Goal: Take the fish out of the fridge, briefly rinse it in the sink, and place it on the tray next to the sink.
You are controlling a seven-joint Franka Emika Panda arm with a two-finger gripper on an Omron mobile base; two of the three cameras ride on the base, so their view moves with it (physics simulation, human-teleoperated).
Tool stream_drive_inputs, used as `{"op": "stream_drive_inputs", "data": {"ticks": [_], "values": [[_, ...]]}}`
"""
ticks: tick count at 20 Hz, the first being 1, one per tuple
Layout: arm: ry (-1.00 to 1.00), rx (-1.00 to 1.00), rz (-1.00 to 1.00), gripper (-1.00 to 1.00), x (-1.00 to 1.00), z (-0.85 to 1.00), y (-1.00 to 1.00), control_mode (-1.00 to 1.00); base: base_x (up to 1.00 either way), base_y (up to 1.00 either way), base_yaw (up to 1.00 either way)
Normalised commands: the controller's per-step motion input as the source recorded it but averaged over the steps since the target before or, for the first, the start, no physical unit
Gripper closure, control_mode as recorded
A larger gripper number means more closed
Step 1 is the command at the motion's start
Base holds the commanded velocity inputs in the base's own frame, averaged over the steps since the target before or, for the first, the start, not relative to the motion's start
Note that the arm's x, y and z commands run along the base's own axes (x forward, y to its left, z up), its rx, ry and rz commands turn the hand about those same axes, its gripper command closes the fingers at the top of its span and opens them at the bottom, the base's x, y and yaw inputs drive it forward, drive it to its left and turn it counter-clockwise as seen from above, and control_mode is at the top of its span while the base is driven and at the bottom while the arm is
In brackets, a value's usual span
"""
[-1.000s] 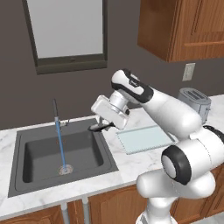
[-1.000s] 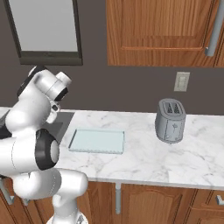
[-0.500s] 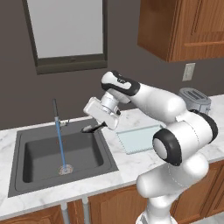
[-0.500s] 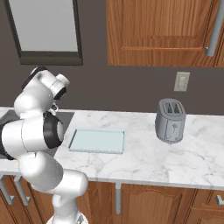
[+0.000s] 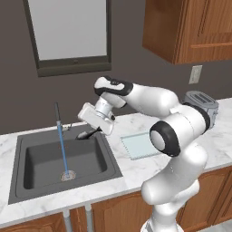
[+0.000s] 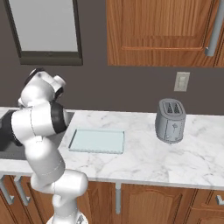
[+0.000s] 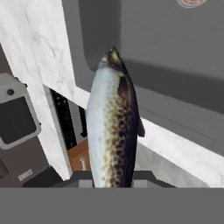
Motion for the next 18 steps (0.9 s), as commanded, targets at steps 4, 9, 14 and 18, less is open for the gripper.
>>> {"op": "stream_drive_inputs", "data": {"ticks": [4, 9, 14, 18], "values": [[0.09, 0.0, 0.05, 1.0, 0.17, -0.61, 0.33, -1.0, 0.0, 0.0, 0.0], [0.01, 0.0, 0.07, 1.0, 0.3, -0.31, 0.15, -1.0, 0.0, 0.0, 0.0], [0.0, 0.01, 0.08, 1.0, 0.5, -0.28, 0.16, -1.0, 0.0, 0.0, 0.0], [0.0, 0.04, 0.07, 1.0, 0.46, -0.2, 0.18, -1.0, 0.0, 0.0, 0.0]]}}
